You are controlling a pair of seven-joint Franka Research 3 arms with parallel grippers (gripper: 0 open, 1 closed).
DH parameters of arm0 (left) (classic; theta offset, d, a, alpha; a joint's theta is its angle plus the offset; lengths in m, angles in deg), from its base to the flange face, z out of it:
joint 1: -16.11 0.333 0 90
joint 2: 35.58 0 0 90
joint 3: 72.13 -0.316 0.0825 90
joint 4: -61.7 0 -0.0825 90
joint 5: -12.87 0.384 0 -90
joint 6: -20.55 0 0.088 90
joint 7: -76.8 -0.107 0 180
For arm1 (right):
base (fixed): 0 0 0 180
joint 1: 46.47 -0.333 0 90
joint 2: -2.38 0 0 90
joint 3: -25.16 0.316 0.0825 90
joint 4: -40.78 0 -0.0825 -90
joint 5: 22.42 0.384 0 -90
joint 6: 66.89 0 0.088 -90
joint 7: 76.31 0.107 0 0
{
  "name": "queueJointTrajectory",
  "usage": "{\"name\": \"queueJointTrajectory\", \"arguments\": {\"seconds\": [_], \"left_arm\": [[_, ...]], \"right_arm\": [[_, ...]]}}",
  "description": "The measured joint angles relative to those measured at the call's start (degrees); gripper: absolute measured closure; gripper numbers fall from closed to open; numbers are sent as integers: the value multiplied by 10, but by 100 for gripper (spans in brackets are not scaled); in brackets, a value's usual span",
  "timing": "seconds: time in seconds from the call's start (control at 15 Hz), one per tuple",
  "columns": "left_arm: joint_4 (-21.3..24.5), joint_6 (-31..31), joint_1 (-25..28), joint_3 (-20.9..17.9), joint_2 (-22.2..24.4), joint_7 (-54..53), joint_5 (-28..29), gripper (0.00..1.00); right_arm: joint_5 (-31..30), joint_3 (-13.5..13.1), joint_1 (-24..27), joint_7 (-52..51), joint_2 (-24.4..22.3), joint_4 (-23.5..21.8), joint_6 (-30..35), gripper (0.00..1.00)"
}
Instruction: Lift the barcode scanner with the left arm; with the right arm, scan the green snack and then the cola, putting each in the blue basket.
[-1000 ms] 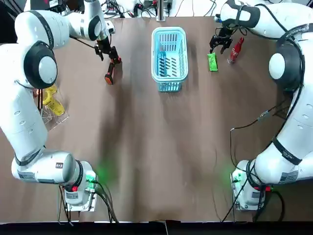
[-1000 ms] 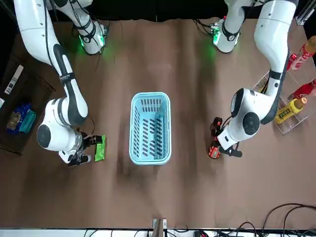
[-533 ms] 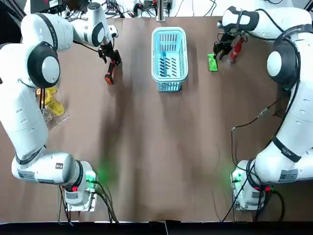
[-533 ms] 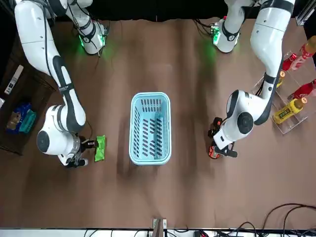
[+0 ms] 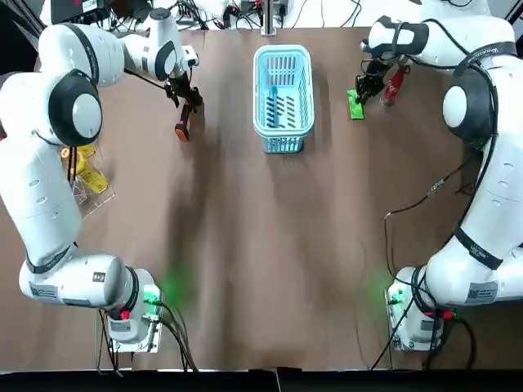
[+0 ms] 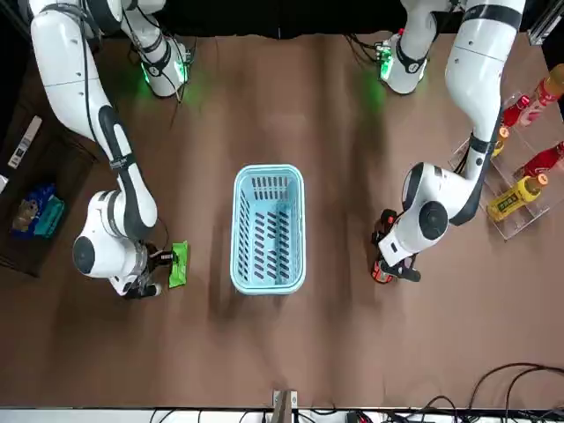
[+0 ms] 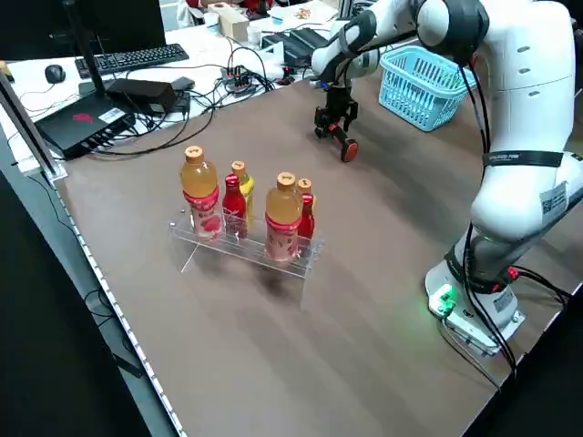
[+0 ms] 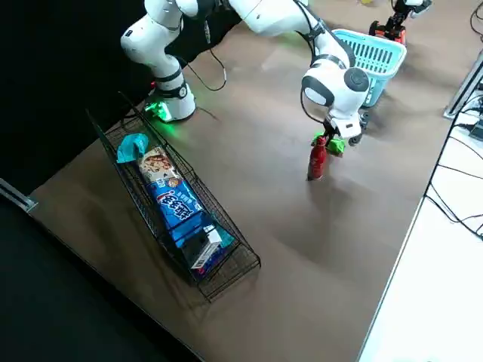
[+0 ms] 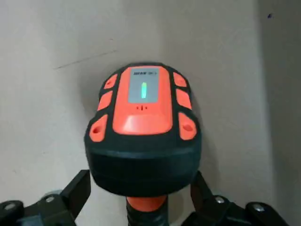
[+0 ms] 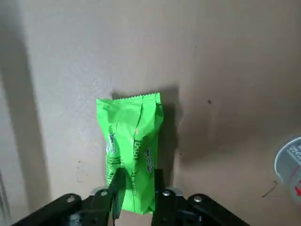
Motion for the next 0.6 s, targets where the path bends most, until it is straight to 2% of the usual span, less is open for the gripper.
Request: {"name": "queueJointTrajectory", "arguments": {"seconds": [0.07,0.13,0.2,0.27,0.47,0.53,0.6], "left_arm": [[0,0,0,0,-1,0,2,6],[0,0,0,0,-3,-1,3,6],[0,0,0,0,-4,-1,4,6],[0,-1,0,0,-5,-1,4,7],[0,-1,0,0,-9,-1,4,9],[0,-2,0,0,-10,-1,4,17],[0,-2,0,0,-10,-1,4,19]], "right_arm": [[1,0,0,0,0,0,0,73],[2,1,0,0,0,0,0,86],[2,1,-1,0,0,0,1,86],[3,1,-2,0,0,0,1,92],[3,1,-3,2,0,1,4,99],[4,1,-3,7,0,1,4,99],[4,1,-3,12,0,2,4,99]]}}
